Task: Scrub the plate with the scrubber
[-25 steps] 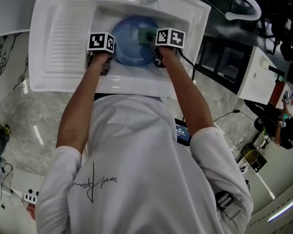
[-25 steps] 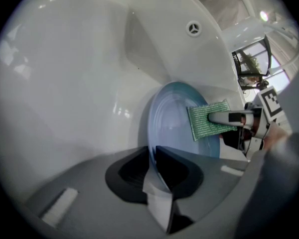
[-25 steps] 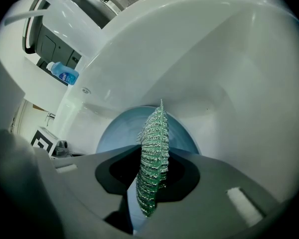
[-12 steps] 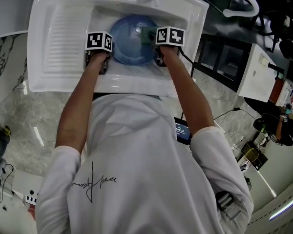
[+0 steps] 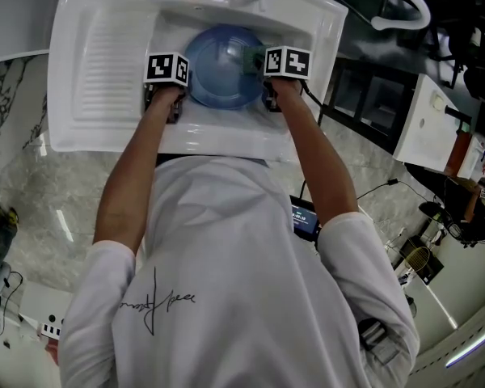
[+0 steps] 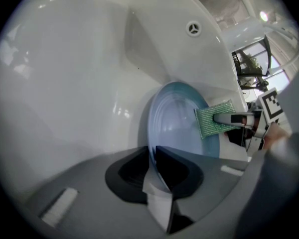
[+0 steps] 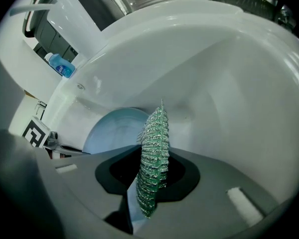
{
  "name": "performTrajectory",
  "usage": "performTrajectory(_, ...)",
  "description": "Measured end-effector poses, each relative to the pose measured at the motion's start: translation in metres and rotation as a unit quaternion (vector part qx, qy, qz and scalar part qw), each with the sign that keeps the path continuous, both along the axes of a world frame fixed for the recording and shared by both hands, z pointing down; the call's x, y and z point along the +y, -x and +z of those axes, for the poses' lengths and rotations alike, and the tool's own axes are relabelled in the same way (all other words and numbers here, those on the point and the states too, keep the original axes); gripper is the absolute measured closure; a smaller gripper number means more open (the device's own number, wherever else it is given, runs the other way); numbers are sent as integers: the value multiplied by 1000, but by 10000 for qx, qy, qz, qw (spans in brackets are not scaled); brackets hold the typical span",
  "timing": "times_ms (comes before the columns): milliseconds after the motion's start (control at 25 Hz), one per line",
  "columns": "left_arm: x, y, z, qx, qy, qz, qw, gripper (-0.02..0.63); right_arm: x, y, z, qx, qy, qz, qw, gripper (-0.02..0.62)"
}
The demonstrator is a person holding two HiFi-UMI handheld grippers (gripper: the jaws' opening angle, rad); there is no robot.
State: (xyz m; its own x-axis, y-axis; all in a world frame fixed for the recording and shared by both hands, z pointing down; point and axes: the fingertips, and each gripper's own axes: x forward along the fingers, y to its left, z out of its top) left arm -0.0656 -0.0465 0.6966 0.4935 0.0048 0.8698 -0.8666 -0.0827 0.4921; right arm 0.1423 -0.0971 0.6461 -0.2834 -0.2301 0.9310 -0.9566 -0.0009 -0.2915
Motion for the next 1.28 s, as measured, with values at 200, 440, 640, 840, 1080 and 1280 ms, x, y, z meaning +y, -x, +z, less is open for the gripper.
performTrajectory(200, 0, 3, 0, -29, 4, 0, 10000, 523, -1, -8, -4, 118, -36, 214, 9997, 520)
performTrajectory(440, -1, 2, -1, -24, -5, 10, 10000, 522, -3, -4, -20, -4, -215, 434, 9988, 522)
performTrajectory(640, 0, 2, -1, -19, 2, 8, 10000, 523, -1, 30, -31, -644, -417, 519, 9957, 522)
performTrajectory(840, 1, 2, 0, -19, 9, 4, 10000, 523, 12, 72, -30, -1067, -331, 199, 9935, 522)
performTrajectory(1080, 0, 2, -1, -20, -2, 11, 10000, 523, 30, 115, -21, -1530, -40, -150, 9881, 522)
performTrajectory(1280, 1, 1, 0, -17, 12, 2, 10000, 523, 37, 132, -15, -1685, 87, -300, 9852, 522)
